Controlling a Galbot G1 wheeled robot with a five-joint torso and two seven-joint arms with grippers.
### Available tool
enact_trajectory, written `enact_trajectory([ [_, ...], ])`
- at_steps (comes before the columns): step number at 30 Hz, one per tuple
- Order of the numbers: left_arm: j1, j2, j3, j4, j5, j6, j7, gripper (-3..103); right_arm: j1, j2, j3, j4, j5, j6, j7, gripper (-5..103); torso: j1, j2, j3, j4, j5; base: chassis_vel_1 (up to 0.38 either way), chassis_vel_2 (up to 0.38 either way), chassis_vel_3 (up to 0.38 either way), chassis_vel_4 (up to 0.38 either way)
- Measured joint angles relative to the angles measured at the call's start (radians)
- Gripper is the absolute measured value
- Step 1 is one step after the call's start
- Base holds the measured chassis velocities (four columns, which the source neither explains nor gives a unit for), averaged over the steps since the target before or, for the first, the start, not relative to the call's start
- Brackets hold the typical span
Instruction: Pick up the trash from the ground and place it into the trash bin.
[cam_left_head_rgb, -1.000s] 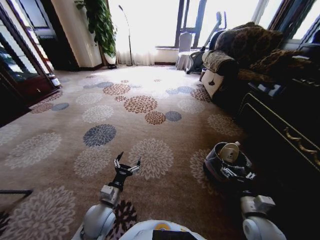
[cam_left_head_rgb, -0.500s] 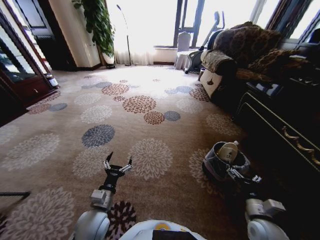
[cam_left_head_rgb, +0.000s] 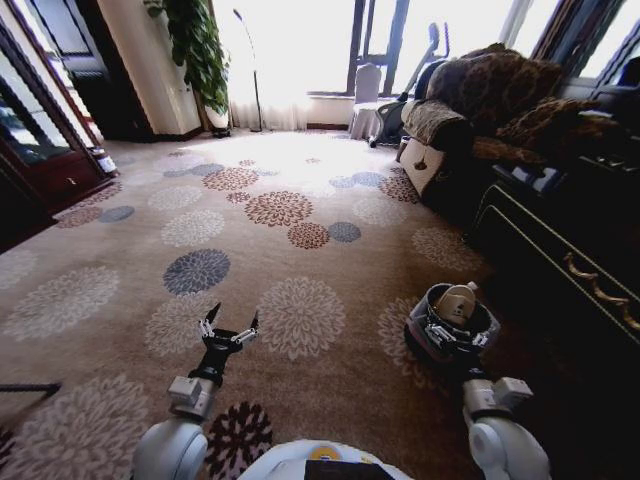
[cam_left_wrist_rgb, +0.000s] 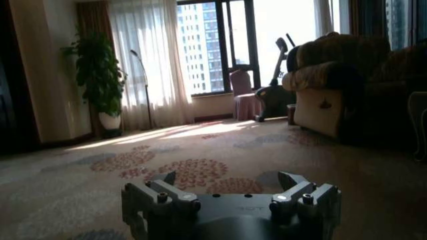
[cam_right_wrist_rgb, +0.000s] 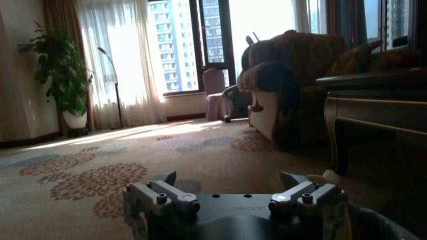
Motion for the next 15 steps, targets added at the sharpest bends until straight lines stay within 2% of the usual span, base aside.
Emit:
enact_trajectory([
  [15, 0.000, 0.001, 0.003, -0.001, 0.003, 0.002, 0.001, 100, 0.000, -0.001, 0.003, -0.001, -0.001, -0.001, 0.000, 100, 0.000, 0.000, 0.000, 0.0000, 0.0001, 0.000, 0.000, 0.000, 0.000],
])
